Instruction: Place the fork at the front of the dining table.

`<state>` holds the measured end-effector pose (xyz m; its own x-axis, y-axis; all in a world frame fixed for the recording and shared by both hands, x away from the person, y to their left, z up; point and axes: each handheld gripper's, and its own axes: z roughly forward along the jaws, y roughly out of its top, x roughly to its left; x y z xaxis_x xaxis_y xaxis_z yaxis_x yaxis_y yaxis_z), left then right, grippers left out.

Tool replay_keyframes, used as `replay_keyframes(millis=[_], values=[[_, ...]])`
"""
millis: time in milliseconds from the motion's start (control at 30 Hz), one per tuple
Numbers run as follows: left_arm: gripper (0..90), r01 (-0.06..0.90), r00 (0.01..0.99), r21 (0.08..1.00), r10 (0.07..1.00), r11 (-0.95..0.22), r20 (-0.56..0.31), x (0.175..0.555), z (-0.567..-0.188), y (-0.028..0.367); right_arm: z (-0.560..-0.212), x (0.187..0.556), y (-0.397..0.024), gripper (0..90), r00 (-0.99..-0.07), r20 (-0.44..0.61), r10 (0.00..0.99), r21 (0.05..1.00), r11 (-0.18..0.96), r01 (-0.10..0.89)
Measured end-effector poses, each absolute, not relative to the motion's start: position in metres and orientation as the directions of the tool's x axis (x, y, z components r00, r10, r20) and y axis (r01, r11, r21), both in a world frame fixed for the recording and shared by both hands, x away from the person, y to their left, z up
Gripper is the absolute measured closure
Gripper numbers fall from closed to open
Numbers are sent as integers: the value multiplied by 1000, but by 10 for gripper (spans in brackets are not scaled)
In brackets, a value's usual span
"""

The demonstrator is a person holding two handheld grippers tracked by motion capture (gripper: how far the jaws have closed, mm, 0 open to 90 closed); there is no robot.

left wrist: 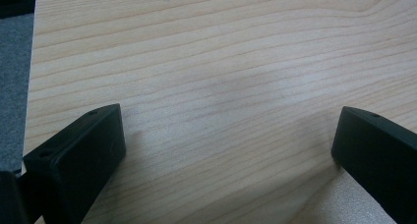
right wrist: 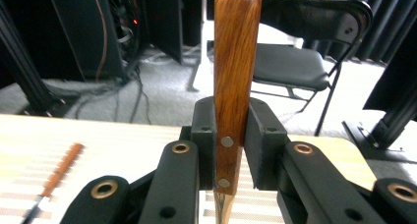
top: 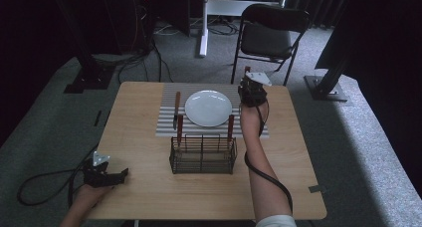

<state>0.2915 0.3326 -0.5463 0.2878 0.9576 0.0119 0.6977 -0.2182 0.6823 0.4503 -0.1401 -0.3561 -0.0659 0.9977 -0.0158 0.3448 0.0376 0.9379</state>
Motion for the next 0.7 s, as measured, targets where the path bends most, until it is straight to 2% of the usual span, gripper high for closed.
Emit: replay_keyframes(millis=[700], values=[[0, 698, 288, 683, 958, -218, 12, 291, -546, 333, -428, 498, -157, 760, -44, -19, 999, 855, 39, 517]])
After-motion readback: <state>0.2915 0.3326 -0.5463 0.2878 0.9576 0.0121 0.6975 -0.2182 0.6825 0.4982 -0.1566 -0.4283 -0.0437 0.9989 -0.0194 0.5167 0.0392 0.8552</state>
